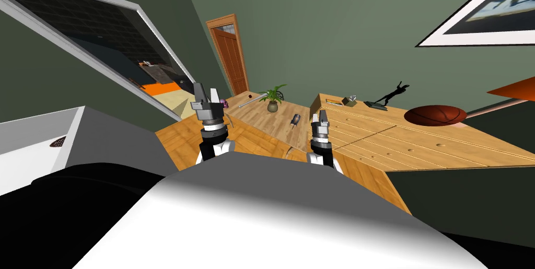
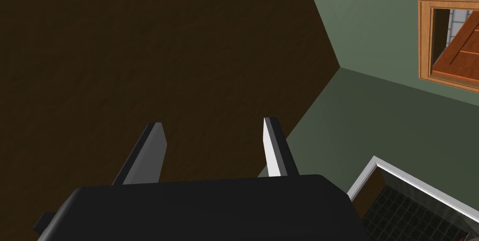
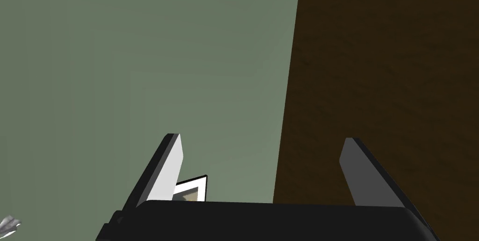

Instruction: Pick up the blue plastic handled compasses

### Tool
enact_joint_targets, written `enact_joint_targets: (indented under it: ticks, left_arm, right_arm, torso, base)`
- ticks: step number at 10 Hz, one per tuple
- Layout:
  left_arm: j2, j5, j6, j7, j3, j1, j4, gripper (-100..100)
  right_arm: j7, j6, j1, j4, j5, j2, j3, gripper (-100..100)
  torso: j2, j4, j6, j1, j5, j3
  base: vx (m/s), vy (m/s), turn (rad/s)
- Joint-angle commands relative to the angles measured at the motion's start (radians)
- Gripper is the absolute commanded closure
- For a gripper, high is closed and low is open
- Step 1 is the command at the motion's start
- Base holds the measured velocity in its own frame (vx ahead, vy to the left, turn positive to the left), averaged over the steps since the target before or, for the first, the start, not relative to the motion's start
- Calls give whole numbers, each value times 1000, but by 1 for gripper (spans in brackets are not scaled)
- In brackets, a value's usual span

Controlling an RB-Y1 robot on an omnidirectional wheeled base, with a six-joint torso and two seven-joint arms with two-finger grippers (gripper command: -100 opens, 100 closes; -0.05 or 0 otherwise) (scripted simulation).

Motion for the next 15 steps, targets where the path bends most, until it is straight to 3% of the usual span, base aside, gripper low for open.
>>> enact_joint_targets:
  ticks: [1,4,7,8,11,12,13,15]
  left_arm:
    - [0,0,0,0,0,0,0,0]
    - [0,0,0,0,0,0,0,0]
    - [0,0,0,0,0,0,0,0]
    - [0,0,0,0,0,0,0,0]
    - [0,0,0,0,0,0,0,0]
    - [0,0,0,0,0,0,0,0]
    - [0,0,0,0,0,0,0,0]
    - [0,0,0,0,0,0,0,0]
  right_arm:
    - [45,12,-29,50,10,-19,-4,-100]
    - [82,16,-55,118,18,-36,-8,-100]
    - [158,24,-107,224,32,-72,-17,-100]
    - [158,24,-107,249,32,-72,-17,-100]
    - [238,35,-161,337,43,-107,-27,-100]
    - [238,35,-161,371,43,-107,-27,-100]
    - [279,40,-189,408,48,-124,-31,-100]
    - [279,40,-189,444,48,-124,-31,-100]
  torso:
    - [0,0,0,0,0,0]
    - [-1,0,0,-1,0,0]
    - [0,0,0,-1,0,0]
    - [0,0,0,-1,0,0]
    - [-1,0,0,-1,0,0]
    - [-1,0,0,0,0,-1]
    - [-1,0,0,-1,0,0]
    - [-1,0,0,-1,0,-1]
  base:
    - [9,63,-16]
    - [8,52,-14]
    - [5,58,-16]
    - [6,59,-6]
    - [11,63,-13]
    - [12,60,-6]
    - [24,71,-9]
    - [11,39,-5]
